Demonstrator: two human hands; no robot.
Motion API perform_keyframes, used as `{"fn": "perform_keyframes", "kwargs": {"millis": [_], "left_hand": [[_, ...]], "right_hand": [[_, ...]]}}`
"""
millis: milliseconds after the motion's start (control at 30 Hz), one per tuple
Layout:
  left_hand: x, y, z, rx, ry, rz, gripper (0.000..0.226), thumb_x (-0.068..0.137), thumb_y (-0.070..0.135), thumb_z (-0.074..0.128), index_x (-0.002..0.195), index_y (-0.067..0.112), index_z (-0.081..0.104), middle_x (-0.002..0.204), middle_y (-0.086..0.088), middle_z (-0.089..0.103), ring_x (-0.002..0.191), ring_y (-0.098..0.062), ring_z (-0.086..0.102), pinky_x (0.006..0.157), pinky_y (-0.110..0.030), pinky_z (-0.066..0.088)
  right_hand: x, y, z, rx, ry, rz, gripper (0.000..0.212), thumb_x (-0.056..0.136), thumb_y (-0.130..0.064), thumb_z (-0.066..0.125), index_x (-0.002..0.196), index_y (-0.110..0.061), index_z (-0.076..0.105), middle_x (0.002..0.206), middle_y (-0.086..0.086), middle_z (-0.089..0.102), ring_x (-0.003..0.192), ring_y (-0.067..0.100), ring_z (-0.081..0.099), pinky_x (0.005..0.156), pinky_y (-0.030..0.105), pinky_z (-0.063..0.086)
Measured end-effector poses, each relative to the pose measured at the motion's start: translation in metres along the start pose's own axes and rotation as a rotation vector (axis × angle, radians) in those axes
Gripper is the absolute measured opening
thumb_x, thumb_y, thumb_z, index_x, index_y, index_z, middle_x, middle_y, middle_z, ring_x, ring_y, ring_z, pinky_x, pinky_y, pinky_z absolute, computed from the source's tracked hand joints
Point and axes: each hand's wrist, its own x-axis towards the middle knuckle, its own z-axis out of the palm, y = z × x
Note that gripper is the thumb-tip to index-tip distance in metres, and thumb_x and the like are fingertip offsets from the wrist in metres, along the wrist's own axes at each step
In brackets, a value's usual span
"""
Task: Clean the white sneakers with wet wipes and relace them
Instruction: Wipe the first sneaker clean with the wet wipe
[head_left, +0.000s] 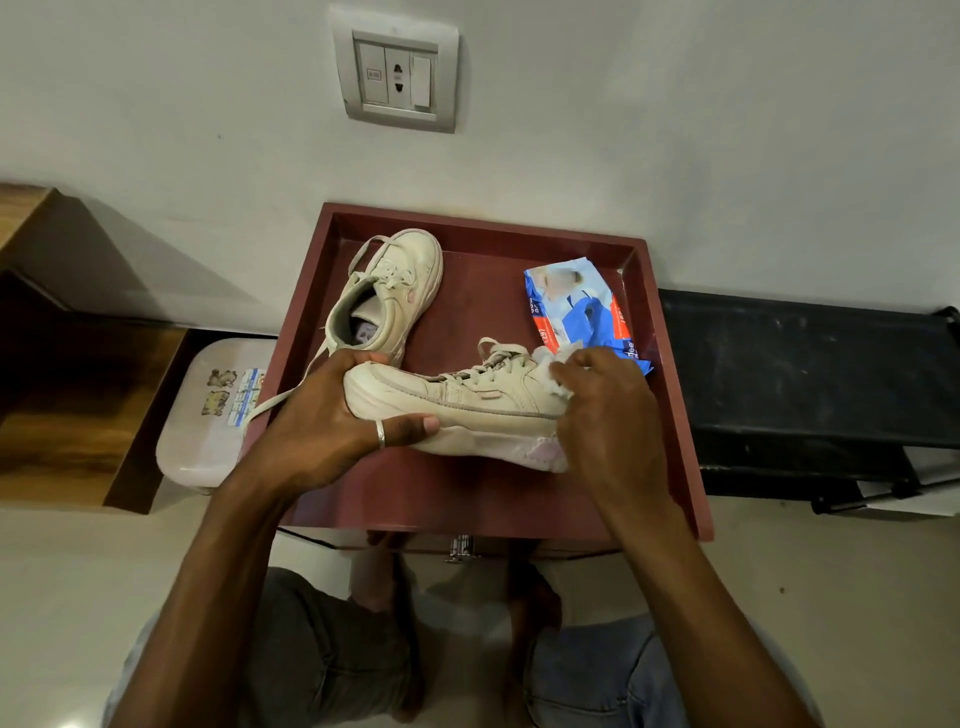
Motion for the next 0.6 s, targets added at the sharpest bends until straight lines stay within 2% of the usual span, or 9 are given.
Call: {"fn": "perform_keyframes", "kwargs": {"millis": [100,167,233,300,367,467,533,600], "left_hand": [[0.0,-0.002,-0.001,-0.002,0.0,-0.015,0.086,0.047,0.055,0.096,0.12,0.025,0.062,0.111,0.008,0.072,0.094,0.001,0.07,0.075,-0.016,0.057],[0.0,-0.005,-0.003,0.014,-0.015,-0.015,0.088,0.046,0.062,0.091,0.122,0.027,0.063,0.115,0.007,0.072,0.099,-0.004,0.071,0.085,-0.027,0.06],[0.0,-0.006,-0.004,0.023,-0.026,-0.012,0.085,0.047,0.065,0.089,0.12,0.03,0.065,0.117,0.007,0.072,0.103,-0.007,0.07,0.09,-0.036,0.06],[-0.001,-0.004,-0.004,0.011,-0.018,-0.003,0.08,0.046,0.065,0.088,0.116,0.032,0.065,0.114,0.009,0.072,0.099,-0.004,0.07,0.087,-0.033,0.06],[0.0,-0.002,-0.002,0.003,-0.006,-0.005,0.079,0.045,0.065,0.087,0.114,0.033,0.064,0.112,0.011,0.072,0.096,-0.001,0.07,0.084,-0.029,0.059],[0.001,-0.002,-0.001,0.002,0.008,-0.012,0.083,0.044,0.065,0.088,0.116,0.032,0.063,0.112,0.01,0.071,0.096,0.0,0.069,0.083,-0.027,0.058],[0.001,-0.003,-0.001,0.007,0.008,-0.005,0.087,0.043,0.065,0.088,0.119,0.03,0.062,0.114,0.01,0.071,0.097,0.0,0.069,0.083,-0.023,0.057],[0.001,-0.004,-0.001,0.002,0.004,-0.005,0.088,0.043,0.063,0.088,0.119,0.029,0.062,0.114,0.009,0.071,0.097,-0.001,0.069,0.08,-0.019,0.056]], "right_hand": [[-0.004,-0.03,0.009,0.073,-0.004,-0.135,0.044,0.068,0.015,0.06,0.104,-0.006,0.075,0.108,0.008,0.069,0.099,0.029,0.061,0.076,0.036,0.057],[-0.005,-0.046,0.012,0.115,-0.07,-0.242,0.042,0.068,0.008,0.055,0.103,-0.007,0.074,0.11,0.004,0.068,0.105,0.026,0.058,0.076,0.032,0.053],[-0.001,-0.04,0.009,0.163,-0.12,-0.255,0.044,0.067,0.006,0.053,0.102,-0.009,0.074,0.111,0.001,0.068,0.106,0.023,0.058,0.075,0.035,0.055],[0.001,-0.02,0.002,0.168,-0.131,-0.195,0.042,0.068,0.009,0.055,0.099,-0.009,0.076,0.11,0.0,0.069,0.104,0.024,0.059,0.075,0.041,0.056],[-0.001,0.001,-0.006,0.089,-0.109,-0.095,0.035,0.072,0.012,0.066,0.099,-0.008,0.077,0.107,0.005,0.071,0.103,0.028,0.062,0.076,0.045,0.058],[-0.005,0.01,-0.007,0.068,-0.046,-0.002,0.035,0.072,0.011,0.075,0.103,-0.004,0.076,0.105,0.013,0.073,0.099,0.032,0.067,0.085,0.041,0.057],[-0.007,-0.012,-0.002,0.077,-0.01,-0.078,0.038,0.07,0.014,0.067,0.101,-0.006,0.076,0.104,0.01,0.073,0.098,0.029,0.067,0.082,0.036,0.056],[-0.012,-0.039,0.003,0.111,-0.047,-0.214,0.039,0.076,0.002,0.051,0.104,-0.011,0.075,0.105,0.004,0.072,0.099,0.026,0.064,0.078,0.034,0.056]]}}
